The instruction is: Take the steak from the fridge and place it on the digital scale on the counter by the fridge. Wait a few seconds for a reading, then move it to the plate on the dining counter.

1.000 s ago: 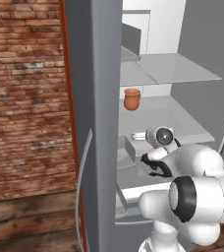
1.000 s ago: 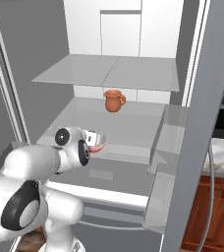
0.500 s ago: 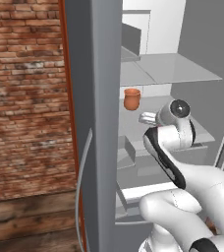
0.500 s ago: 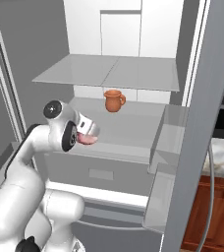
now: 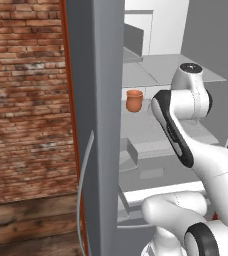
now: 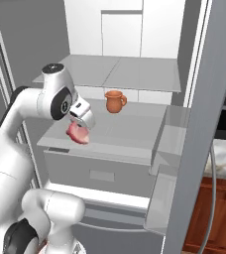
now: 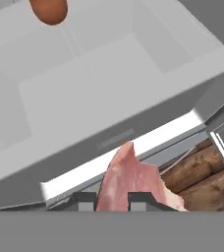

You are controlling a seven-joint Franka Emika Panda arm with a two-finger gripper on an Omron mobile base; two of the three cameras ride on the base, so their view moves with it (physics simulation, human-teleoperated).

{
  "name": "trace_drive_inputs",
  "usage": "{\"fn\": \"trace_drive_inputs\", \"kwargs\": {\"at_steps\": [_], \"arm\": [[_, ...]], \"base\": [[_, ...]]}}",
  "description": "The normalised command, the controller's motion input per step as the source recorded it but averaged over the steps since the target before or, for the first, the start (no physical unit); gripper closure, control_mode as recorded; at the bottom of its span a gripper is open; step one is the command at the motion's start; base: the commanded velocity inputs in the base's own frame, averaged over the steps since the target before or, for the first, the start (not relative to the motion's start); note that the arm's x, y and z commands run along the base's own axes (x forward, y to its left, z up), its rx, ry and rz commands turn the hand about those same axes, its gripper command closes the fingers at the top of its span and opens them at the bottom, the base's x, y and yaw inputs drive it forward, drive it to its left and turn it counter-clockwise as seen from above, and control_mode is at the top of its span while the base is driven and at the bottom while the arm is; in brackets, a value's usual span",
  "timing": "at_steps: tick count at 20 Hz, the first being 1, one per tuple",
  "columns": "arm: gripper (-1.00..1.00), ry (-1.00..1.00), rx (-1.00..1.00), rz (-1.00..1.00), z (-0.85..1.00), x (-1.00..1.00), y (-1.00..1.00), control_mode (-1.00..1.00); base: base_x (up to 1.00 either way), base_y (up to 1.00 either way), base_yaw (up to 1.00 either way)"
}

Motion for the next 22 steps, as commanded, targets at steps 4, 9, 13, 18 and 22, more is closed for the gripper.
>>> {"fn": "trace_drive_inputs", "kwargs": {"at_steps": [4, 9, 13, 18, 22], "arm": [[1.00, 0.03, -0.01, -0.01, -0.27, -0.69, 0.00, -1.00], [1.00, -0.01, -0.05, -0.01, -0.41, -0.77, 0.00, -1.00], [1.00, 0.00, -0.01, -0.01, -0.16, -0.35, 0.00, 1.00], [1.00, 0.00, 0.00, 0.00, 0.00, 0.00, 0.00, 1.00], [1.00, 0.00, 0.00, 0.00, 0.00, 0.00, 0.00, 1.00]], "base": [[0.00, 0.00, 0.00], [0.00, 0.00, 0.00], [-0.39, 0.00, -0.01], [-0.98, 0.00, -0.06], [-1.00, 0.00, -0.11]]}}
